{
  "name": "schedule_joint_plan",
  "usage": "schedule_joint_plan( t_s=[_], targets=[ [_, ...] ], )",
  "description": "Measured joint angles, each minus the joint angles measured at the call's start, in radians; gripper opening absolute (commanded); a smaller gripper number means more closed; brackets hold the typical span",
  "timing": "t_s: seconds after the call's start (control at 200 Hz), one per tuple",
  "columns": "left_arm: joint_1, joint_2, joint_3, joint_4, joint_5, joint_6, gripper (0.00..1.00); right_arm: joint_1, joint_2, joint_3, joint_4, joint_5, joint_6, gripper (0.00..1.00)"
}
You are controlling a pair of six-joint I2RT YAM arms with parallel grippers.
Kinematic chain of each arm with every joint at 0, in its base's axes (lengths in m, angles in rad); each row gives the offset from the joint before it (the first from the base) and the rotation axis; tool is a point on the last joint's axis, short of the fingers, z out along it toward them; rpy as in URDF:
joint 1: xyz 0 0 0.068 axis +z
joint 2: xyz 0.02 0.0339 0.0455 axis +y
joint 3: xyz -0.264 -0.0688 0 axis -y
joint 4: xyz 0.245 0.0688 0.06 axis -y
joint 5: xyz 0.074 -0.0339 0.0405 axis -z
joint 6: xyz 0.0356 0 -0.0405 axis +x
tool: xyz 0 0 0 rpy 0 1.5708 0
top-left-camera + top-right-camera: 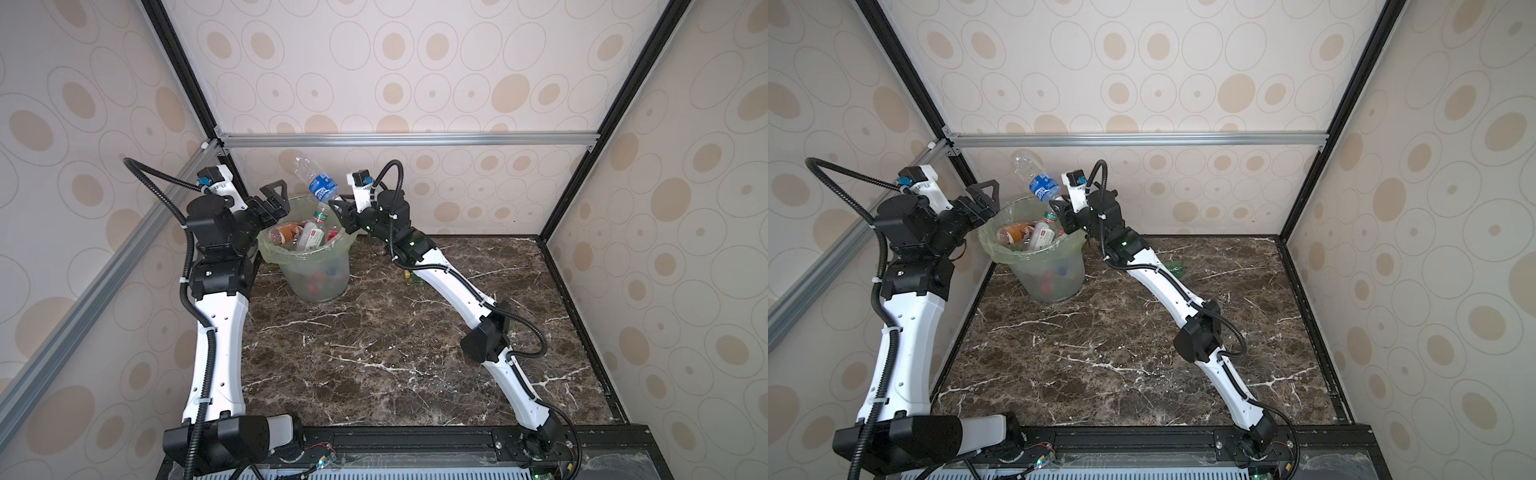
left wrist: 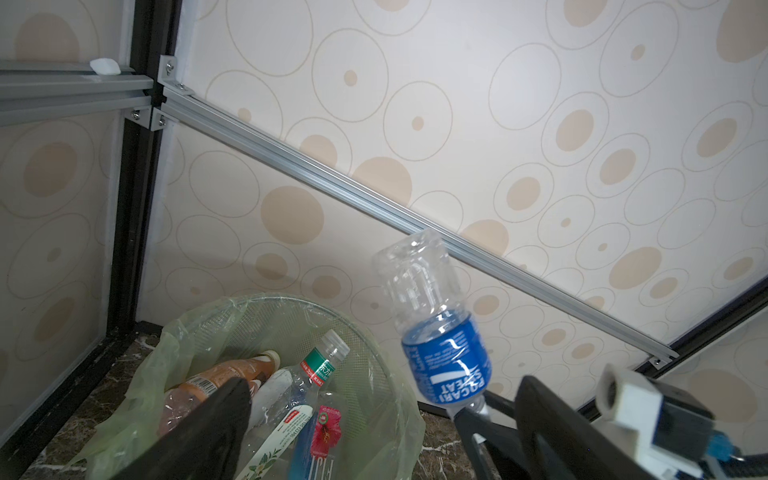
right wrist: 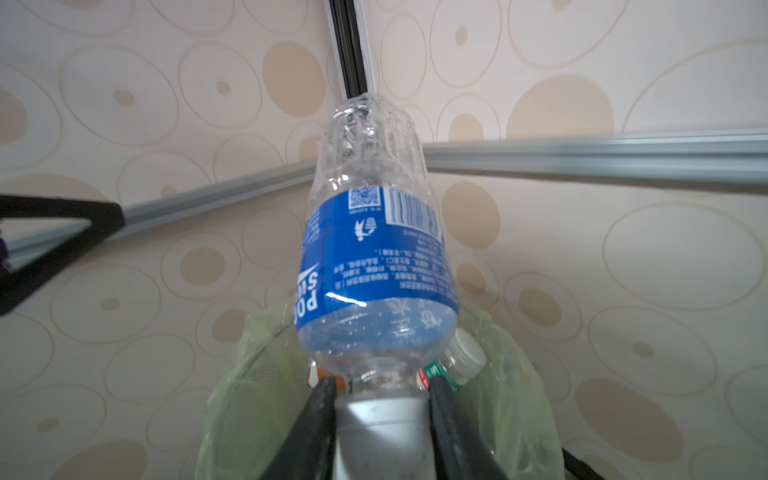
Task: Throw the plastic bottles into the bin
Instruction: 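Open the right gripper over the wastebasket to drop the water bottle, then move both grippers down toward the green yellow-capped bottle on the table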
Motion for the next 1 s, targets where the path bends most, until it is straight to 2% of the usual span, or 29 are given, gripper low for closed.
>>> schedule_joint_plan(
  t_s=[0.1, 0.26, 0.405, 0.68, 0.81, 1.0],
  targets=[
    [0.0, 0.0, -0.003, 0.006, 0.006, -0.006, 0.99, 0.003, 0.006, 0.0, -0.033, -0.003, -0.004, 0.77],
    [0.001, 0.0, -0.006, 0.01, 0.009, -0.008, 0.99, 0.004, -0.011, 0.0, -0.035, -0.001, -0.023, 1.0],
    [0.001, 0.0, -0.02, 0.017, 0.013, -0.009, 0.99, 0.004, -0.063, -0.014, -0.052, 0.018, -0.05, 0.99],
    [-0.031, 0.0, -0.048, 0.019, 0.013, -0.011, 0.99, -0.01, -0.3, -0.223, -0.088, 0.114, -0.08, 0.99],
    [-0.124, 0.005, -0.033, 0.011, -0.006, 0.014, 0.99, -0.044, -0.387, -0.318, -0.138, 0.175, -0.071, 1.0],
    [-0.322, 0.052, 0.011, 0.015, -0.043, 0.074, 0.99, -0.151, -0.565, -0.645, -0.183, 0.254, -0.024, 1.0]
  ],
)
